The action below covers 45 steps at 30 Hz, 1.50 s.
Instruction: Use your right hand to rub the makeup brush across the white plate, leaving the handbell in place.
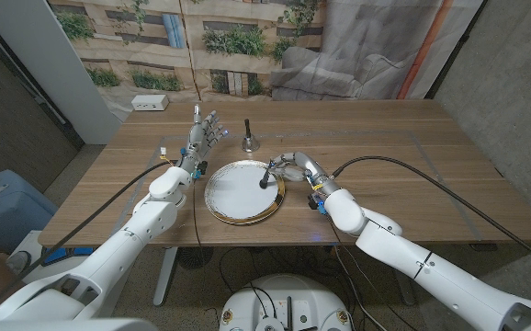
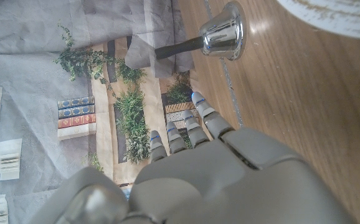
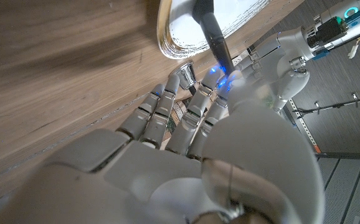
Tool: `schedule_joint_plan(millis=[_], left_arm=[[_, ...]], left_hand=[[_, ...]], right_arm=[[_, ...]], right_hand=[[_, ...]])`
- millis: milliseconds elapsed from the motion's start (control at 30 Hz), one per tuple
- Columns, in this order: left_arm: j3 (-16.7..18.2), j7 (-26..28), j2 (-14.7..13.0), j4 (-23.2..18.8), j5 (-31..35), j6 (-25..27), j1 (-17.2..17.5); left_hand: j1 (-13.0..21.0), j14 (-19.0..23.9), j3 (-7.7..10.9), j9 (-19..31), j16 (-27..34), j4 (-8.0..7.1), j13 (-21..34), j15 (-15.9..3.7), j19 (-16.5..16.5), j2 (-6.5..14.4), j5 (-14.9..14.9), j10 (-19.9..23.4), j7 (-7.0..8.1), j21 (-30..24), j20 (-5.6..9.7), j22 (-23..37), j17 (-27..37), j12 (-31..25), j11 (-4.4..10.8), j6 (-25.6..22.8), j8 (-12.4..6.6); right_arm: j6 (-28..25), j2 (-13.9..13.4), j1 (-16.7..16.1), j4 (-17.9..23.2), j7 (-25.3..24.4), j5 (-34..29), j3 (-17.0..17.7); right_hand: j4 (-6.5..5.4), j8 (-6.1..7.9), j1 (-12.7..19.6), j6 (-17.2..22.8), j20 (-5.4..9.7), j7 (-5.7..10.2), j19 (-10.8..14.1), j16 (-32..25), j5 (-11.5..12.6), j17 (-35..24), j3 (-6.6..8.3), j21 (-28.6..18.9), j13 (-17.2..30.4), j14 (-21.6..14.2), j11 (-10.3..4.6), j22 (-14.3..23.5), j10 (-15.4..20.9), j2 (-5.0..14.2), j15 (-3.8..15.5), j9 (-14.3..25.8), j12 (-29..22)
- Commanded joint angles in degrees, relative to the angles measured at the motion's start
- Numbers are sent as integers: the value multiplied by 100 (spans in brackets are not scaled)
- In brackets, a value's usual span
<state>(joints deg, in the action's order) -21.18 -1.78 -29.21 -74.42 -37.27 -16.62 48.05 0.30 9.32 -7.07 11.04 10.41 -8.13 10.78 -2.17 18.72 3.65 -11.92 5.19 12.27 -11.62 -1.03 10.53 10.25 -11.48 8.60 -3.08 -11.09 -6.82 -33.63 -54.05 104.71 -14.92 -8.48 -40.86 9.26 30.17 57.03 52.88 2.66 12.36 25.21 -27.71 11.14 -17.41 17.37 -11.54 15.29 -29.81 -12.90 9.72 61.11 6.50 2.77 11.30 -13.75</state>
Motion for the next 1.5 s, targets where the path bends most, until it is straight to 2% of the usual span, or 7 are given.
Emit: schedule_joint_plan(millis=[33, 700, 1500], left_arm=[[-1, 1, 1, 1, 1, -1, -1], [1, -2, 0, 3, -1, -2, -1], [-1, 0, 2, 3, 0, -1, -3]], left_hand=[[-1, 58, -14, 13, 19, -41, 16, -76, 38, 90, -44, 20, 38, -38, -4, 26, 9, -44, 49, -9, -20], [-1, 57, -15, 13, 18, -41, 16, -76, 37, 90, -44, 16, 38, -38, -4, 26, 9, -42, 40, -7, -19], [-1, 56, -15, 13, 18, -41, 16, -77, 34, 90, -44, 9, 38, -36, -7, 27, 9, -39, 39, -8, -20]], right_arm=[[-66, -91, -29, 88, 32, -22, 38], [-36, -118, -72, 247, 25, 125, 182], [84, -397, -176, 537, -3, 218, 531]], right_hand=[[1, 22, 17, 62, 18, 12, -7, 11, 50, -18, -31, 6, 32, -70, 35, 28, 8, 21, 900, 32, 30], [-6, 14, 8, 62, 8, 11, -13, 12, 53, -21, -35, 8, 36, -85, 33, 28, 12, 26, 892, 33, 31], [2, 6, 14, 66, -7, 12, 2, 11, 57, -28, -42, 1, 44, -89, 34, 28, 23, 18, 901, 34, 27]])
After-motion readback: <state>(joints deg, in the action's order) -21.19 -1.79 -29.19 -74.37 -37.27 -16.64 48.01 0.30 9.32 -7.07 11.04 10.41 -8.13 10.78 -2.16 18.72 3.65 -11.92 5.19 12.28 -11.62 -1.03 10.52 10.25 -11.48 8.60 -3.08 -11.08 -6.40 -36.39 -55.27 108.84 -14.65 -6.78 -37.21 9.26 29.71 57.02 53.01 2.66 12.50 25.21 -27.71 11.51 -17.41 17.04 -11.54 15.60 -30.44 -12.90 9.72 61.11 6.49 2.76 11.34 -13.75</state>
